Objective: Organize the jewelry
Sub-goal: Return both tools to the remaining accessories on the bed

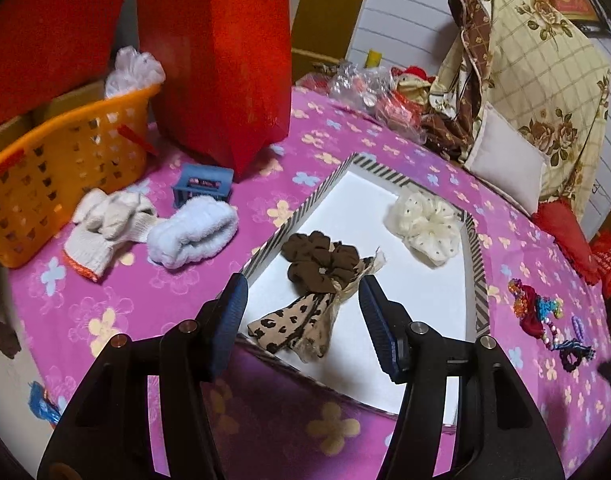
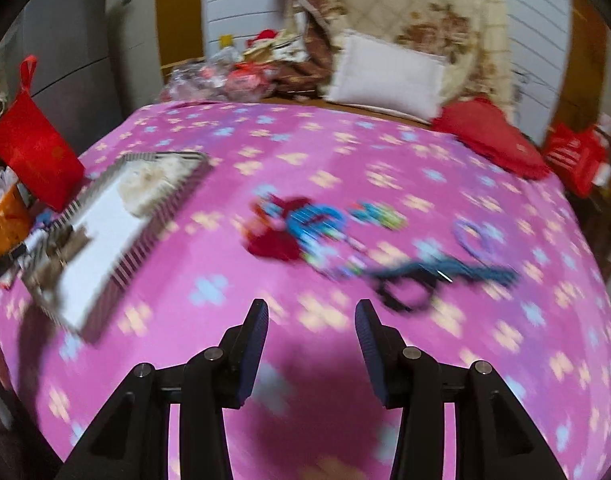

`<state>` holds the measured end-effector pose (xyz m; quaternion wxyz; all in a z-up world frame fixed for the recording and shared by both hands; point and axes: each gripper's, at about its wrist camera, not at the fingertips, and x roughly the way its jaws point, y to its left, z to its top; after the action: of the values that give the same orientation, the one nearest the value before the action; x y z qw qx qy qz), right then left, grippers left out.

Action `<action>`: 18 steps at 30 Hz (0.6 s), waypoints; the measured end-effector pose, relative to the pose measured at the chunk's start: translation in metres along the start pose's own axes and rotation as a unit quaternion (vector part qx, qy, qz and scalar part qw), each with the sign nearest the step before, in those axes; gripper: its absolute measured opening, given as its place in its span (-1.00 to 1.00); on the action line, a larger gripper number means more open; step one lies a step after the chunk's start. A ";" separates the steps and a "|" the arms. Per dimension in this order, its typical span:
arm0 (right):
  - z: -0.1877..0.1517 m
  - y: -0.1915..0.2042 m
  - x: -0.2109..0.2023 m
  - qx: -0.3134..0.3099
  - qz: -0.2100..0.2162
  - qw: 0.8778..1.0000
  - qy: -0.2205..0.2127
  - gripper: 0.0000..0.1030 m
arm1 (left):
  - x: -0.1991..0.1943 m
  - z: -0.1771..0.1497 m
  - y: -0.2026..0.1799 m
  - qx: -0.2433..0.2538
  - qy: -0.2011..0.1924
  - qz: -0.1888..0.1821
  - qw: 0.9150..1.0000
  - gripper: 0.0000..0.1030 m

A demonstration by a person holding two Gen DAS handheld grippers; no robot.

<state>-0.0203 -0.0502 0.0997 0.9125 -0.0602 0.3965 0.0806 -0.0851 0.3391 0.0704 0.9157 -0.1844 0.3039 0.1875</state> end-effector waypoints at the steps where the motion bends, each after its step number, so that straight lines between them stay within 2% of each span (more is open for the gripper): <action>1: -0.011 -0.012 -0.007 0.006 -0.009 1.000 -0.001 -0.16 | -0.005 -0.003 -0.005 0.004 -0.004 0.004 1.000 0.12; 4: -0.039 -0.049 -0.025 0.051 -0.023 0.998 -0.004 -0.16 | -0.014 -0.011 -0.019 0.013 0.000 0.004 1.000 0.12; 7: -0.059 -0.089 -0.041 0.150 0.026 0.988 -0.018 -0.16 | -0.027 -0.020 -0.038 0.028 0.016 -0.014 0.999 0.12; 9: -0.069 -0.107 -0.045 0.207 0.072 0.975 -0.022 -0.16 | -0.039 -0.027 -0.056 0.050 0.016 -0.019 0.998 0.12; 12: -0.072 -0.107 -0.045 0.222 0.105 0.969 -0.027 -0.16 | -0.053 -0.036 -0.093 0.100 0.023 -0.037 0.994 0.12; 15: -0.073 -0.100 -0.041 0.191 0.095 0.977 -0.028 -0.16 | -0.057 -0.043 -0.124 0.137 0.035 -0.050 0.989 0.12; 18: -0.079 -0.104 -0.032 0.178 0.080 0.981 -0.016 -0.16 | -0.052 -0.047 -0.160 0.171 0.064 -0.071 0.981 0.12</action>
<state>-0.0781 -0.1689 0.0737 0.9053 0.1367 0.3935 0.0825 -0.0739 0.1682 0.1035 0.9234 -0.0579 0.3754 0.0554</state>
